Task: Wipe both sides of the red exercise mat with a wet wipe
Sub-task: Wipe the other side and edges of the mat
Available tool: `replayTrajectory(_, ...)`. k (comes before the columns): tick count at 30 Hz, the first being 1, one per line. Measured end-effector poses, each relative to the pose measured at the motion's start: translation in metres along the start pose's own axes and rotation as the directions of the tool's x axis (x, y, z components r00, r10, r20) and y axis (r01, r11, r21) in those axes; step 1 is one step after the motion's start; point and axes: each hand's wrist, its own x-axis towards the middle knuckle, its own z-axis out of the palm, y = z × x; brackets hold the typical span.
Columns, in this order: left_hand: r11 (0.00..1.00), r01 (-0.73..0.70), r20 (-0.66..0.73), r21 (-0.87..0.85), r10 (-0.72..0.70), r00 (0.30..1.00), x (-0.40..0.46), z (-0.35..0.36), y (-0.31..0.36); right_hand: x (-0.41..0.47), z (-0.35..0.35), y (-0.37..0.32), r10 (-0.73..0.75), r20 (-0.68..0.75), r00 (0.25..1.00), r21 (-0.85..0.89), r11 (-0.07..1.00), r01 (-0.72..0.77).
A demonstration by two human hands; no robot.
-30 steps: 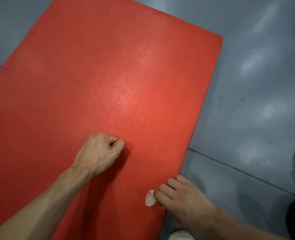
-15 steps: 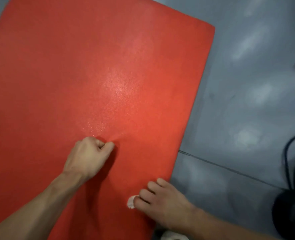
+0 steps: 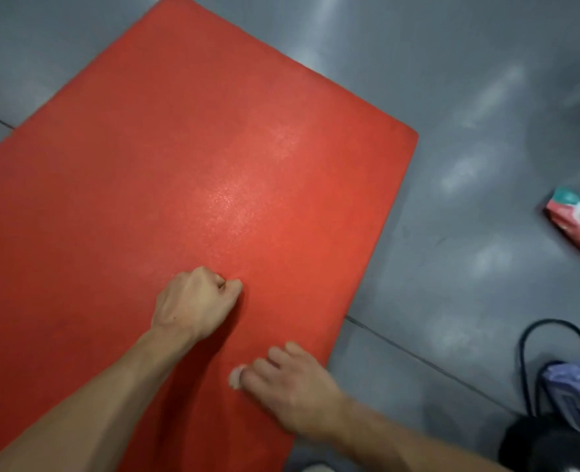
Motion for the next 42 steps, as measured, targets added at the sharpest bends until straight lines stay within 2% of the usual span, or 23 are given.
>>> replayTrajectory(1,1.000,-0.011,-0.012,-0.009,0.010,1.000,-0.001,0.000,-0.001,-0.004,0.001,-0.009,-0.088,0.001,0.996,-0.005,0.996,0.088)
replayTrajectory(3,0.998,-0.027,-0.026,-0.048,0.026,0.999,-0.005,-0.001,-0.003,0.003,-0.005,0.011,-0.137,0.032,0.990,-0.044,0.989,0.138)
replayTrajectory(4,0.997,-0.029,-0.027,-0.076,0.027,0.999,-0.007,-0.001,-0.005,0.012,-0.007,0.032,-0.079,0.013,0.997,-0.090,0.993,0.080)
replayTrajectory(6,0.988,-0.015,-0.023,-0.152,0.012,1.000,-0.013,-0.003,-0.010,0.027,-0.013,0.084,0.182,-0.083,0.980,-0.123,0.974,-0.192)
replayTrajectory(8,0.978,-0.003,-0.031,-0.209,-0.003,1.000,-0.021,-0.003,-0.016,0.035,-0.025,0.117,0.434,-0.154,0.888,-0.105,0.886,-0.451)
replayTrajectory(9,0.974,-0.006,-0.039,-0.227,-0.003,0.999,-0.025,-0.002,-0.018,0.034,-0.027,0.116,0.475,-0.158,0.866,-0.073,0.869,-0.490)
replayTrajectory(11,0.966,-0.017,-0.055,-0.259,0.002,0.998,-0.035,-0.001,-0.021,0.033,-0.024,0.086,0.399,-0.142,0.906,-0.024,0.914,-0.406)
replayTrajectory(14,0.952,-0.019,-0.078,-0.306,-0.005,0.997,-0.047,-0.003,-0.028,0.031,-0.018,0.027,0.109,0.009,0.994,-0.022,0.994,-0.109)
replayTrajectory(17,0.936,0.033,-0.081,-0.351,-0.066,0.995,-0.058,-0.008,-0.042,0.037,-0.024,0.024,-0.080,0.138,0.987,-0.064,0.994,0.090)
replayTrajectory(19,0.921,0.047,-0.081,-0.386,-0.085,0.993,-0.067,-0.013,-0.049,0.047,-0.043,0.046,-0.056,0.152,0.987,-0.072,0.995,0.067)
replayTrajectory(24,0.891,0.018,-0.092,-0.454,-0.067,0.994,-0.086,-0.049,-0.048,0.064,-0.122,0.109,0.127,0.109,0.986,-0.092,0.989,-0.117)
replayTrajectory(28,0.871,-0.054,-0.134,-0.489,-0.014,0.991,-0.087,-0.092,-0.030,0.061,-0.202,0.125,0.195,0.206,0.959,-0.206,0.967,-0.153)
replayTrajectory(31,0.829,-0.129,-0.192,-0.545,0.026,0.981,-0.083,-0.117,-0.014,0.063,-0.251,0.121,0.245,0.191,0.950,-0.201,0.957,-0.207)
replayTrajectory(36,0.802,-0.238,-0.321,-0.547,0.062,0.945,-0.084,-0.137,0.008,0.079,-0.301,0.113,0.193,0.242,0.951,-0.257,0.958,-0.129)
replayTrajectory(42,0.790,-0.215,-0.326,-0.574,0.020,0.945,-0.073,-0.123,-0.006,0.101,-0.279,0.102,0.155,0.369,0.916,-0.263,0.963,-0.057)
